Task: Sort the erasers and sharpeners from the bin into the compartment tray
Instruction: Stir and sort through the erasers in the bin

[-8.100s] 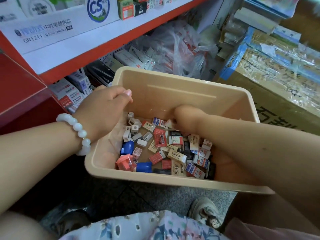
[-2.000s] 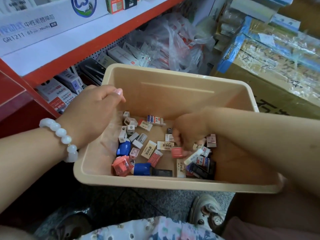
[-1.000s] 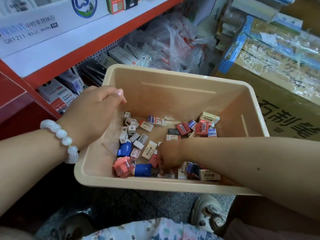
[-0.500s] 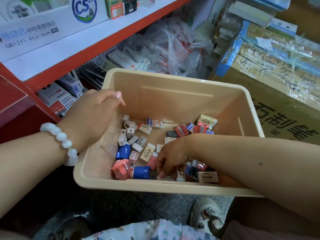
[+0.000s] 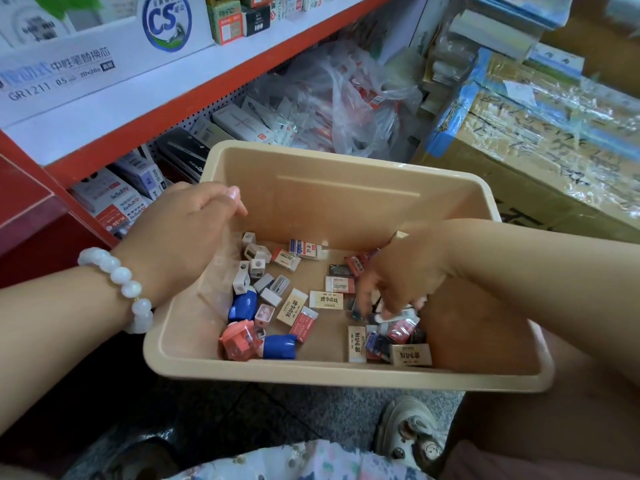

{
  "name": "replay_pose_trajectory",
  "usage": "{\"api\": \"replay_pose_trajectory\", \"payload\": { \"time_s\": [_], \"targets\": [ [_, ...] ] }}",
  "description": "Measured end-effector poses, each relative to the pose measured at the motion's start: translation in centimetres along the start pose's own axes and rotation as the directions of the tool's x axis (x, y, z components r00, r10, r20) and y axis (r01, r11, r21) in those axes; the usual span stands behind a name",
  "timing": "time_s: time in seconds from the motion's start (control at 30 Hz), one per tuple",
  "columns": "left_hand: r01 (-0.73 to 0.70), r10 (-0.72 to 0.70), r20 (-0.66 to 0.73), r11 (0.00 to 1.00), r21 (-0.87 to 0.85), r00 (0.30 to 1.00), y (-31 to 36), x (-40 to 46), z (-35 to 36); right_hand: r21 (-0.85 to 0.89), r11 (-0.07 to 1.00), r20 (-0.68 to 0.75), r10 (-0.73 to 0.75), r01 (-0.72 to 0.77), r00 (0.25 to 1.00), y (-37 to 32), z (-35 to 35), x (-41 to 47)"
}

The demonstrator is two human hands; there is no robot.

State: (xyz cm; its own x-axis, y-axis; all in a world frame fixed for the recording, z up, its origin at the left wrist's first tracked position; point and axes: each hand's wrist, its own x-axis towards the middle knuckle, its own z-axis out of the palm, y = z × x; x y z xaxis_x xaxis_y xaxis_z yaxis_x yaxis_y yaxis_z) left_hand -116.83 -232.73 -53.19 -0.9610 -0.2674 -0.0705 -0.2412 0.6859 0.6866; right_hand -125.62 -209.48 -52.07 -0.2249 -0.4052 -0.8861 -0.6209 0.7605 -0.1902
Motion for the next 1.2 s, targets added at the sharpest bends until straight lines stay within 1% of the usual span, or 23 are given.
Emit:
{"api": "replay_pose_trajectory", "payload": {
  "time_s": [0.07, 0.1, 0.13, 0.2, 0.27, 0.3, 0.33, 0.37, 0.43, 0.5, 0.57, 0.67, 0.77, 0.87, 0.93, 1.03, 1.13, 1.2],
  "targets": [
    [0.001, -0.001, 0.008, 1.000, 0.004, 1.000, 0.0, 0.0, 0.0, -0.232, 0.969, 0.037, 0.093, -0.081, 0.995, 0.2, 0.9, -0.1],
    [0.005, -0.005, 0.014, 1.000, 0.001, 1.000, 0.1, 0.0, 0.0, -0.309, 0.946, 0.016, 0.107, -0.097, 0.994, 0.1, 1.3, 0.1],
    [0.011, -0.011, 0.018, 1.000, -0.004, 1.000, 0.0, 0.0, -0.1, -0.322, 0.942, -0.035, 0.091, -0.097, 0.995, 0.0, 1.4, 0.6],
    [0.022, -0.022, 0.013, 1.000, -0.009, 1.000, 0.1, -0.1, -0.1, -0.209, 0.977, -0.197, 0.007, -0.049, 0.980, -0.6, 1.2, 1.7],
    [0.017, -0.017, 0.009, 1.000, 0.006, 1.000, 0.1, -0.1, -0.1, -0.094, 0.995, -0.375, -0.076, 0.044, 0.924, -1.1, 0.6, 3.3],
    [0.016, -0.016, 0.007, 1.000, 0.010, 1.000, 0.2, -0.1, -0.1, -0.073, 0.994, -0.436, -0.110, 0.087, 0.893, -1.3, 0.4, 4.3],
    [0.019, -0.019, 0.005, 1.000, 0.009, 1.000, 0.3, -0.1, -0.2, -0.076, 0.989, -0.466, -0.145, 0.124, 0.873, -1.5, 0.4, 5.1],
    [0.024, -0.024, 0.000, 1.000, 0.003, 1.000, 0.4, -0.2, -0.2, -0.104, 0.984, -0.469, -0.178, 0.146, 0.865, -1.8, 0.5, 5.9],
    [0.034, -0.034, -0.004, 0.999, -0.008, 0.999, 0.5, -0.2, -0.2, -0.220, 0.964, -0.429, -0.232, 0.148, 0.873, -2.3, 1.1, 7.8],
    [0.036, -0.036, 0.002, 0.999, -0.009, 0.999, 0.5, -0.2, -0.2, -0.314, 0.941, -0.396, -0.253, 0.128, 0.883, -2.6, 1.9, 9.3],
    [0.047, -0.047, 0.007, 0.999, -0.013, 0.999, 0.6, -0.2, -0.1, -0.373, 0.919, -0.403, -0.284, 0.128, 0.870, -2.7, 2.4, 10.1],
    [0.047, -0.046, 0.017, 0.999, -0.027, 0.999, 0.3, -0.2, -0.2, -0.411, 0.898, -0.426, -0.340, 0.156, 0.838, -2.6, 2.6, 10.0],
    [0.049, -0.048, 0.018, 0.998, -0.034, 0.999, 0.4, -0.2, -0.2, -0.447, 0.877, -0.404, -0.375, 0.177, 0.834, -2.6, 2.5, 10.0],
    [0.054, -0.054, 0.006, 0.998, -0.021, 0.999, 0.8, -0.4, -0.2, -0.507, 0.845, -0.406, -0.405, 0.167, 0.819, -2.8, 2.0, 9.6],
    [0.055, -0.055, 0.010, 0.998, -0.018, 0.998, 0.8, -0.4, -0.3, -0.525, 0.842, -0.406, -0.376, 0.124, 0.833, -2.4, 1.4, 9.1],
    [0.054, -0.053, 0.012, 0.998, -0.020, 0.998, 1.0, -0.4, -0.3, -0.512, 0.856, -0.371, -0.287, 0.063, 0.883, -1.0, 0.7, 8.2],
    [0.060, -0.060, 0.011, 0.998, -0.012, 0.998, 0.9, -0.5, -0.3, -0.419, 0.905, -0.396, -0.248, 0.066, 0.884, 0.4, 0.1, 5.8],
    [0.057, -0.056, 0.022, 0.998, -0.009, 0.998, 0.7, -0.4, -0.2, -0.415, 0.906, -0.382, -0.251, 0.077, 0.890, 1.5, -0.1, 3.7]
  ]
}}
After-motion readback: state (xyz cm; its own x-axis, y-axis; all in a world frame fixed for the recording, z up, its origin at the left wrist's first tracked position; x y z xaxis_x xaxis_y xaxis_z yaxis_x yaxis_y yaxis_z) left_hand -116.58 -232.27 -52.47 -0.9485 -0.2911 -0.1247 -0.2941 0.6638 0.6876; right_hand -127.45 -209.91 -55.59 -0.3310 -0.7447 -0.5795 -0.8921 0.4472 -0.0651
